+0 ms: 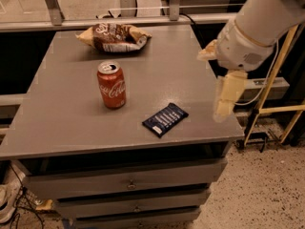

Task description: Pick rxbar blueberry

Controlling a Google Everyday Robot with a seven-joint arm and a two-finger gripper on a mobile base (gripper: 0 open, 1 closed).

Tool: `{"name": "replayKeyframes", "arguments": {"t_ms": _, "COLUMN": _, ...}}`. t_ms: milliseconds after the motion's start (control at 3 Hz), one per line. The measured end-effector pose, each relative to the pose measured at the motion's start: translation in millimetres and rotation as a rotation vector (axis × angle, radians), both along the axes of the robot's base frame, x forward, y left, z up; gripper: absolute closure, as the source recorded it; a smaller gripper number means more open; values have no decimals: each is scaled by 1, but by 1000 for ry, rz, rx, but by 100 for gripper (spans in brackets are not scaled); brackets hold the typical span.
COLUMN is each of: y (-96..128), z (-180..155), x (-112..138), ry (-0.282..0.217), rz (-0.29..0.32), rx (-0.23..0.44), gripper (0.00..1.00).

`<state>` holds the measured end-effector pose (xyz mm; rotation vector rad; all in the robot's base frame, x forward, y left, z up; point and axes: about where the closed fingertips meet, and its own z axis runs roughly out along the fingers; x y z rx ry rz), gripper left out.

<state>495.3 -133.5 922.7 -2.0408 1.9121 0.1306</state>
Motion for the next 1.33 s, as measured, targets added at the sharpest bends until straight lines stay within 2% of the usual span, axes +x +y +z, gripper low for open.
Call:
{"name": "replayKeyframes", "arguments": {"t_ms": 333, "y": 63, "z": -40, "x": 24, "ry": 47, "rz": 232, "rx": 32, "gripper": 0}}
{"name": "replayKeyframes", "arguments": {"t_ms": 667, "y": 91, "z": -59, "x": 27, "ry": 56, "rz": 338, "rx": 6, "gripper": 0}}
{"name": "replayKeyframes", "arguments": {"t_ms": 1000, "y": 103, "z": -75, "x": 25, "ry": 54, "rz": 376, "rx": -43, "gripper": 0}}
{"name": "replayKeyframes", "arguments": {"t_ms": 1333, "y": 104, "z": -91, "x": 22, "ry": 64, "rz": 379, "rx": -72, "gripper": 3}}
